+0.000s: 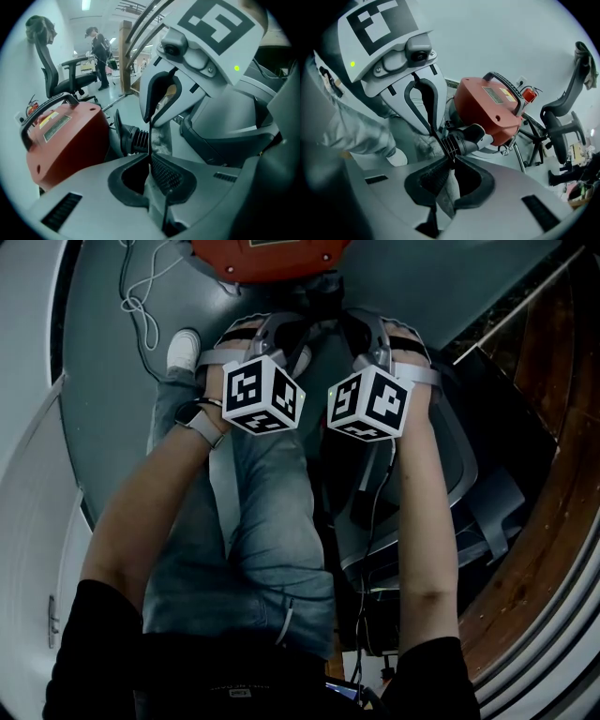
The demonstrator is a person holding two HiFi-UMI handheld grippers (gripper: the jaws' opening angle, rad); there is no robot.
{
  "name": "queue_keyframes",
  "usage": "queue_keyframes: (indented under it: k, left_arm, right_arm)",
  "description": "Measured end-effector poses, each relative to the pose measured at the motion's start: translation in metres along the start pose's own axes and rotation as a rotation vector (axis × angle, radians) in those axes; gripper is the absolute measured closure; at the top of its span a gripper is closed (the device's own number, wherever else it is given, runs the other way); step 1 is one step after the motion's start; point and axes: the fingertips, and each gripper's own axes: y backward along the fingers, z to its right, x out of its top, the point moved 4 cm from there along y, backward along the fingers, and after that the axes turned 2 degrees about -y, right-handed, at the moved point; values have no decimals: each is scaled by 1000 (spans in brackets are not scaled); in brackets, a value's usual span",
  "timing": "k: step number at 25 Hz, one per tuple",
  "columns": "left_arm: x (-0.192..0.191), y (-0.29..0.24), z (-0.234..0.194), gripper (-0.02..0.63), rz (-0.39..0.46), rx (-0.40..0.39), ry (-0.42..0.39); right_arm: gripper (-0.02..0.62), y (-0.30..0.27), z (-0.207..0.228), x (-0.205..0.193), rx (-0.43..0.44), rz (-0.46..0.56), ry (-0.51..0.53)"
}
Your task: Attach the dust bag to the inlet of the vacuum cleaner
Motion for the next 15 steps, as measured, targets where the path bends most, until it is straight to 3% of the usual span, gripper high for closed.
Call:
queue_keyframes:
  k: [4, 11, 15]
  left_arm:
    - [-3, 3, 1, 581, -24, 0, 12]
    - [16, 3, -9, 581, -49, 39, -146]
    - [3, 4, -9, 581, -47, 57, -60]
  right_arm:
    - [552, 2, -2, 5, -3, 18, 52]
    - [552, 5, -1, -12, -33, -2, -89]
    - [552, 4, 4, 4, -38, -1, -37]
